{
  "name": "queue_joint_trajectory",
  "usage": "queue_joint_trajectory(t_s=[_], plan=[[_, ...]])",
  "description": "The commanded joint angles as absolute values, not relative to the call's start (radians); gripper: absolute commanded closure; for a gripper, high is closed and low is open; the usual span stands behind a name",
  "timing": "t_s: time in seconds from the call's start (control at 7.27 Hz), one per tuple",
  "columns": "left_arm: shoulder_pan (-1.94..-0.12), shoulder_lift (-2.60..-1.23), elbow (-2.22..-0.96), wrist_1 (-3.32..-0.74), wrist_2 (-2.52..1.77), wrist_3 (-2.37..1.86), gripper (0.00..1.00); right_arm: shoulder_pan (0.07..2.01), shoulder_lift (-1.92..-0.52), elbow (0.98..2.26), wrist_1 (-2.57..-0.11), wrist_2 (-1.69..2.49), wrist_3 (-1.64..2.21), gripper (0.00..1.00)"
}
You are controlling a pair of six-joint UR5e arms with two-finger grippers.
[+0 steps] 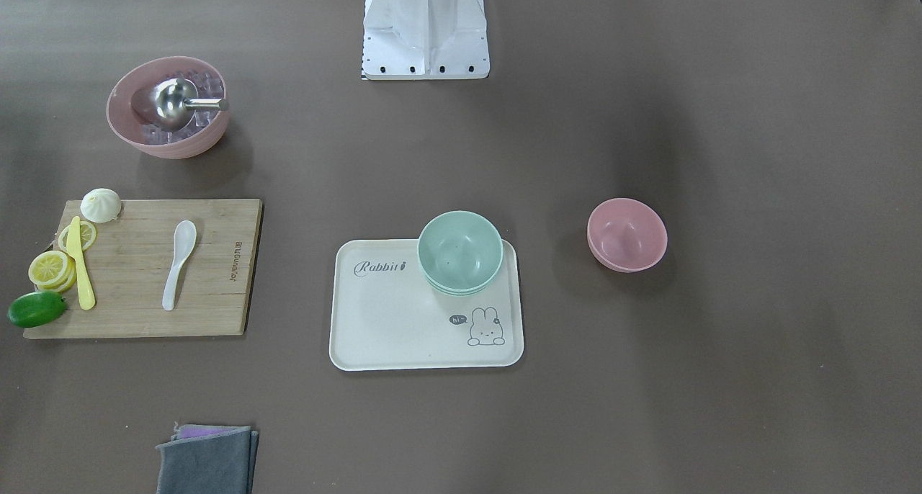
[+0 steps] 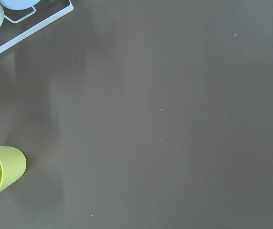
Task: Stack pink bowl on green and place spoon
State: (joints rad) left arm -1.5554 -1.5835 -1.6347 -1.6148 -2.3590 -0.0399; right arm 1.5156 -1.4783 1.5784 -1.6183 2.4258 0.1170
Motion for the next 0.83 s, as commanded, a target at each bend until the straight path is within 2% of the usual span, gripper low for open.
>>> queue_joint_trajectory(t_s=[0.0,0.69], plan=[[-1.555,-1.582,-1.634,-1.617,-2.359,-0.040,0.02,1.516,-1.482,1.578,-1.618,2.427,0.118,0.00],[-1.537,-1.583,-1.638,-1.624,-2.359,-0.034,0.02,1.516,-1.480,1.578,-1.618,2.425,0.118,0.00]])
